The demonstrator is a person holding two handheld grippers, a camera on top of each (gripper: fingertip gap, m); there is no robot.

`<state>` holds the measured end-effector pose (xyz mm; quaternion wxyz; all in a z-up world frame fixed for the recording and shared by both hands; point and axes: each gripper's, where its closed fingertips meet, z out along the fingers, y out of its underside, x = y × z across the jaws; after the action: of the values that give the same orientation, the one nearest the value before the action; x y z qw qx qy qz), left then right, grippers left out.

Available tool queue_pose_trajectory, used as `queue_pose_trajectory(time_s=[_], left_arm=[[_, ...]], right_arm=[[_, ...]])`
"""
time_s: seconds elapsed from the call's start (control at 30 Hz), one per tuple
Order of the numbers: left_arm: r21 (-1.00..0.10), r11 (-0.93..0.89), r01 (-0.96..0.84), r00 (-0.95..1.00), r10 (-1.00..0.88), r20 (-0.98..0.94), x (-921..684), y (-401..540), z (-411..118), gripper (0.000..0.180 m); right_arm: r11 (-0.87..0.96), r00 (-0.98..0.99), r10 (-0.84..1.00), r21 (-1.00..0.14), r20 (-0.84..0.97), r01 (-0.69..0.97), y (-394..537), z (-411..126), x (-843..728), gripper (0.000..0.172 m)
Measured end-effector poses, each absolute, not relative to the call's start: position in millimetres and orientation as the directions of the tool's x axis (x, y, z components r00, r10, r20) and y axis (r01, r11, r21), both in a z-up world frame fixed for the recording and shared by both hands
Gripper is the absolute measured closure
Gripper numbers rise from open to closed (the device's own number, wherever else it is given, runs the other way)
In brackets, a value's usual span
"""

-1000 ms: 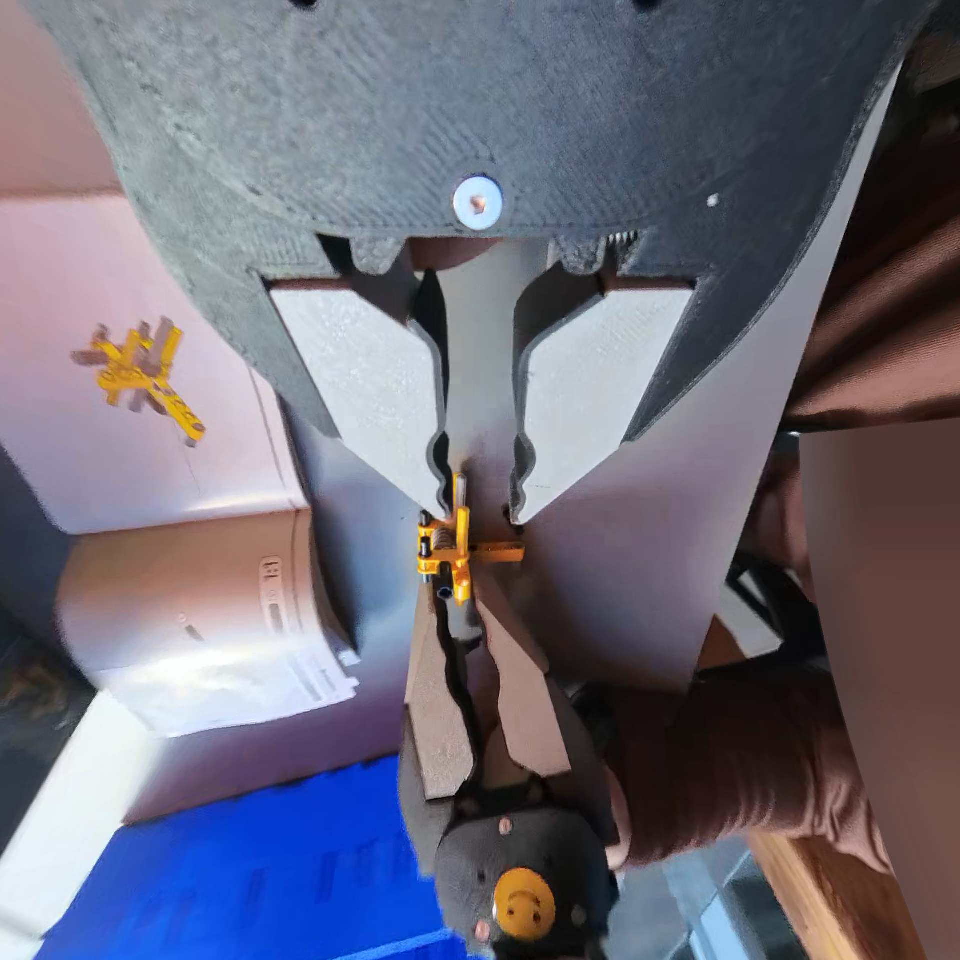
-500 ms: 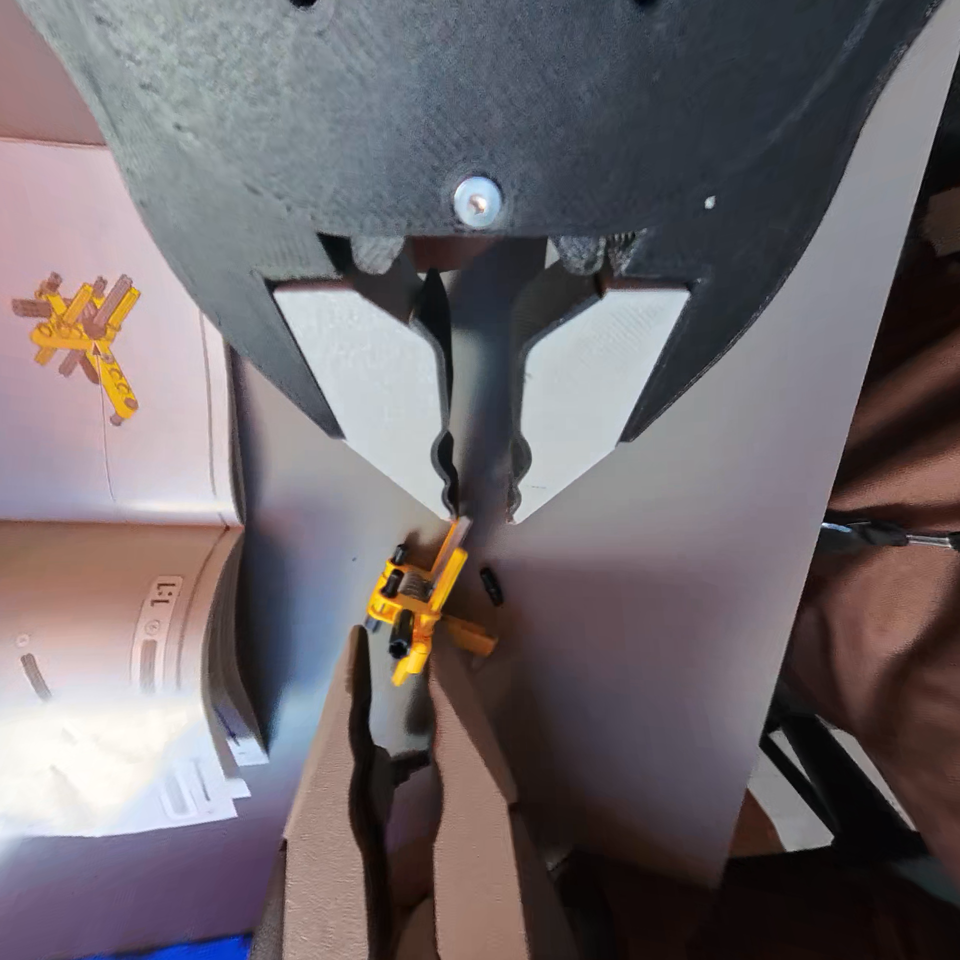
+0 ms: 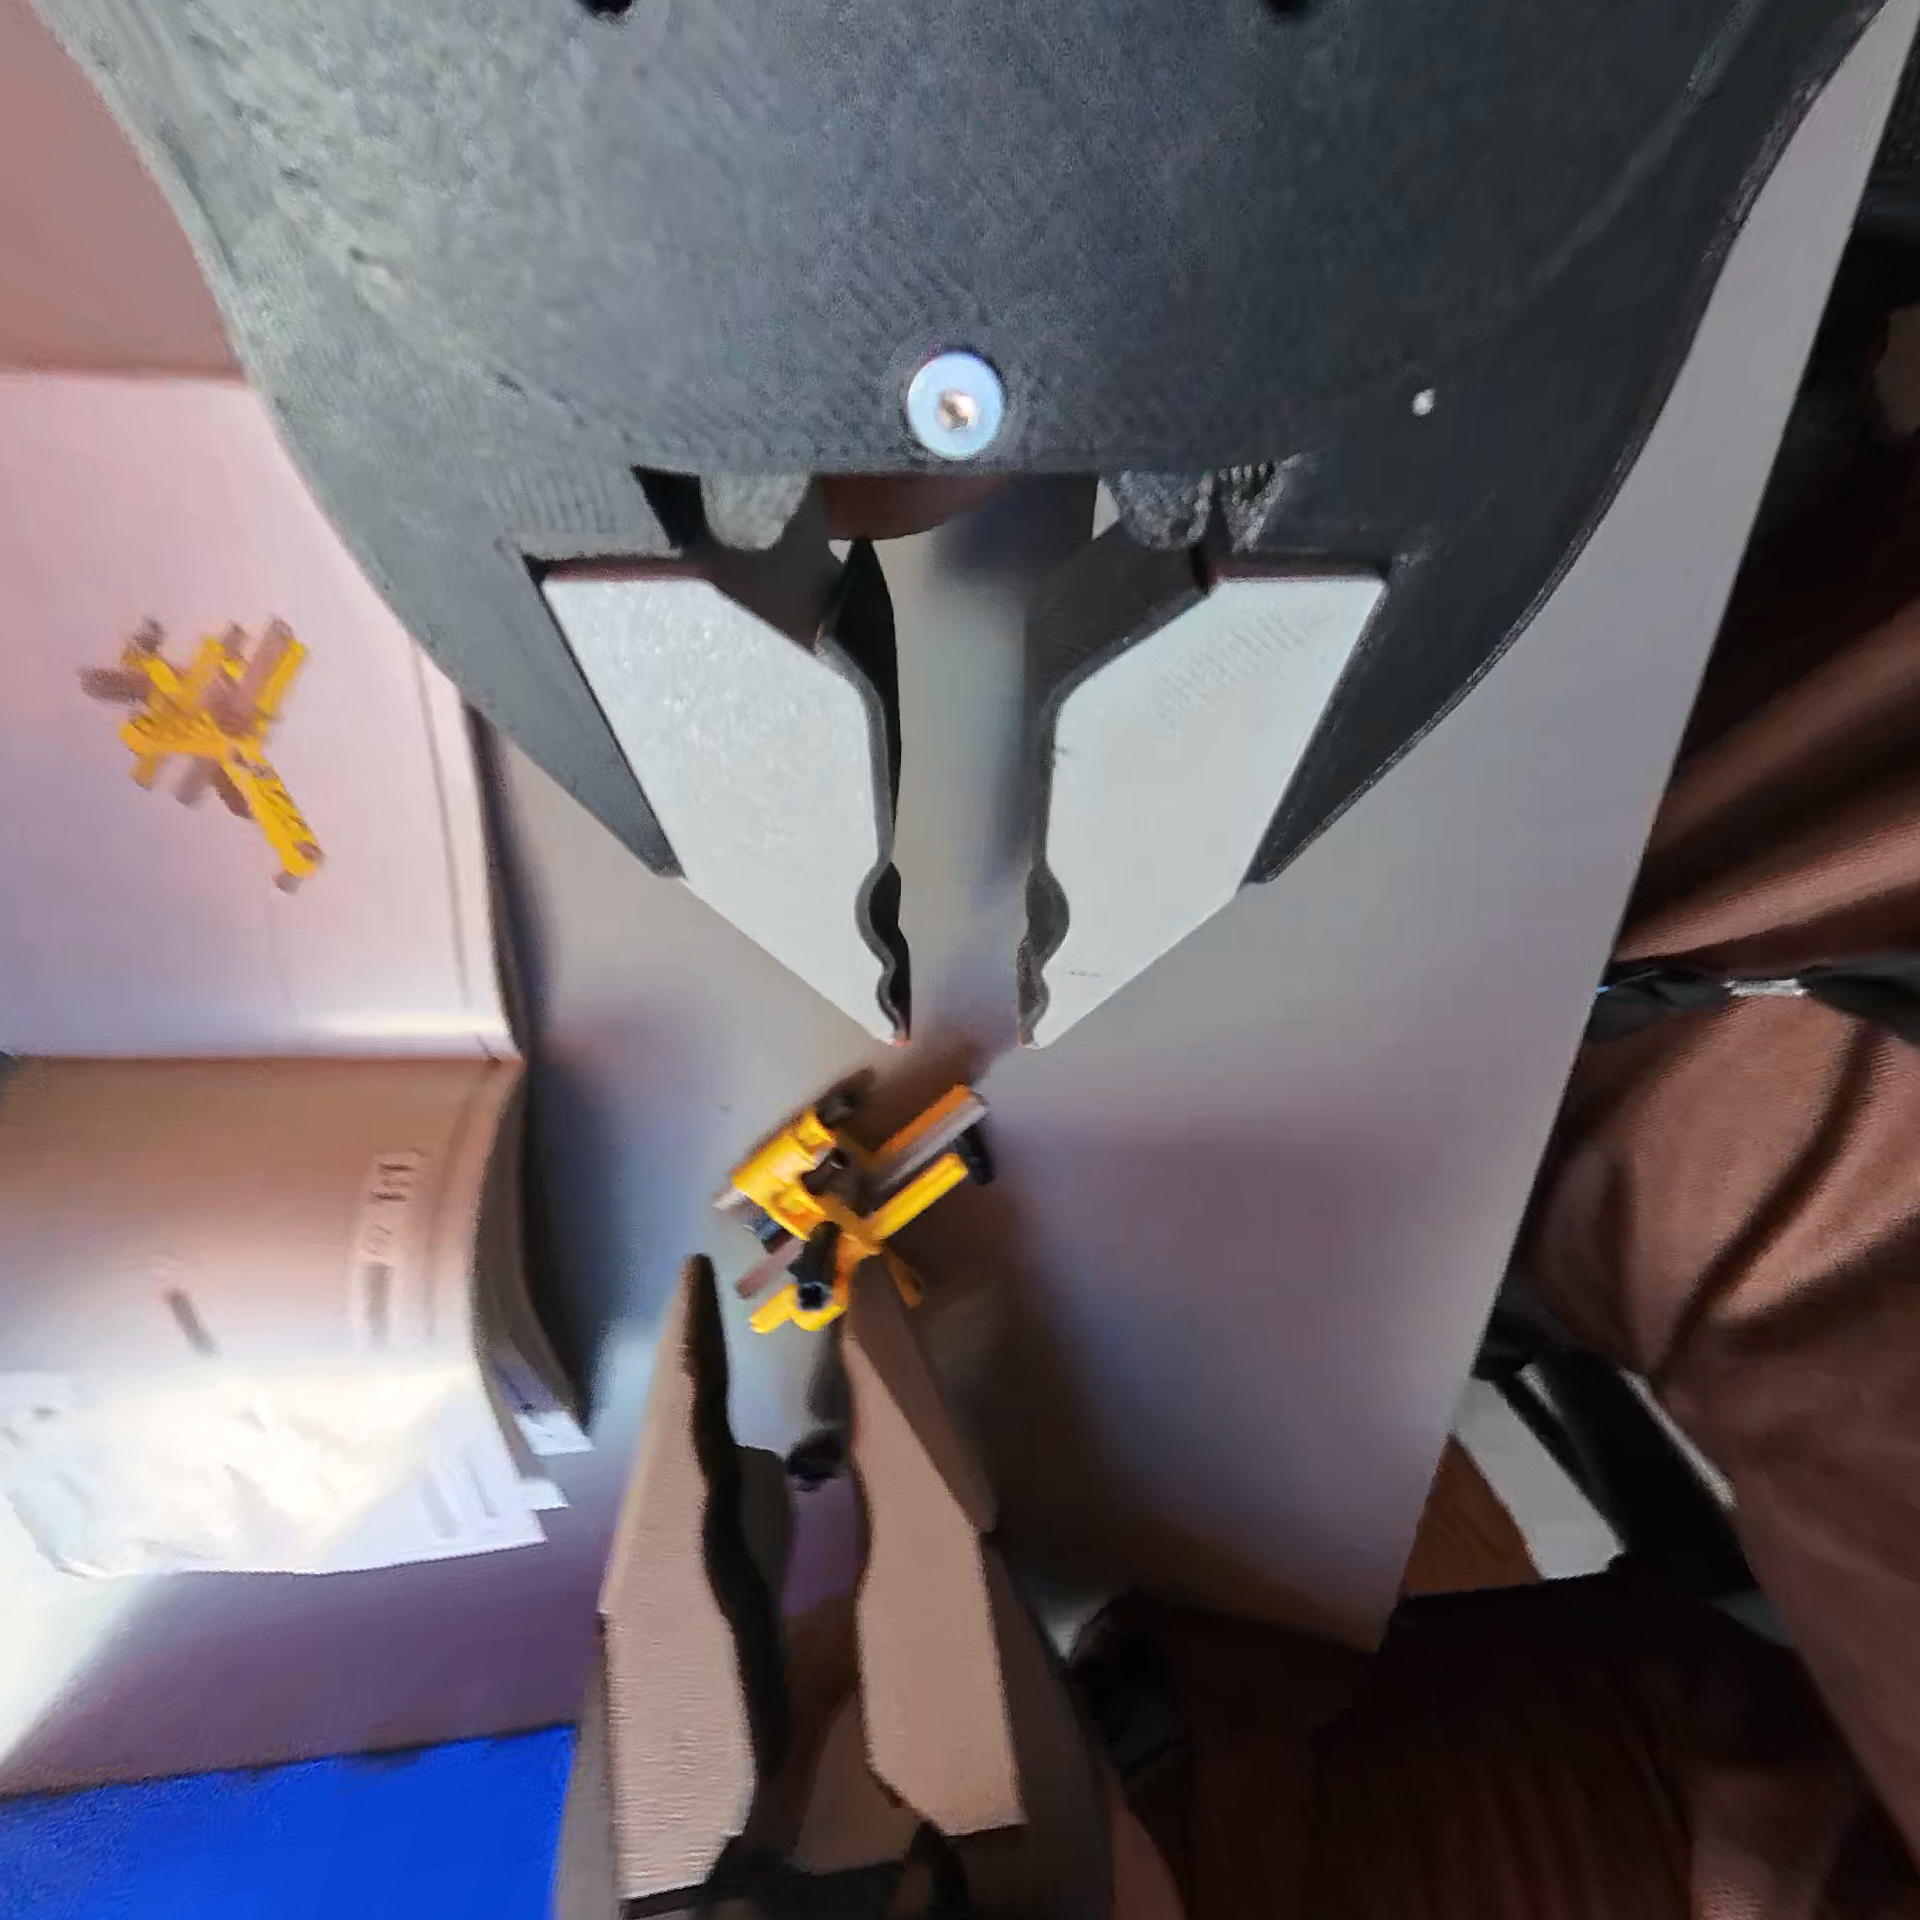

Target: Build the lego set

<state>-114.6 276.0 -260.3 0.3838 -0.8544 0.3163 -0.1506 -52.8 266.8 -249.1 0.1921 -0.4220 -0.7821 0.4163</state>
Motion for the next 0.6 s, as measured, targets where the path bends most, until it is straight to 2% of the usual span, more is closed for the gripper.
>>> queue_pose_trajectory(time_s=[0.23,0.37,0.6], left_arm=[[-0.75,-0.52,-0.409,0.76,-0.649,0.035,-116,278,-261,0.157],[-0.749,-0.525,-0.404,0.76,-0.648,0.045,-116,278,-261,0.156],[-0.739,-0.528,-0.418,0.755,-0.654,0.04,-115,277,-263,0.156]], right_arm=[[0.291,-0.507,0.861,-0.837,0.018,0.464,280,-243,-58,0.155],[0.241,-0.44,0.898,-0.848,0.01,0.472,290,-239,-64,0.155],[0.22,-0.443,0.897,-0.857,-0.01,0.466,286,-237,-63,0.155]])
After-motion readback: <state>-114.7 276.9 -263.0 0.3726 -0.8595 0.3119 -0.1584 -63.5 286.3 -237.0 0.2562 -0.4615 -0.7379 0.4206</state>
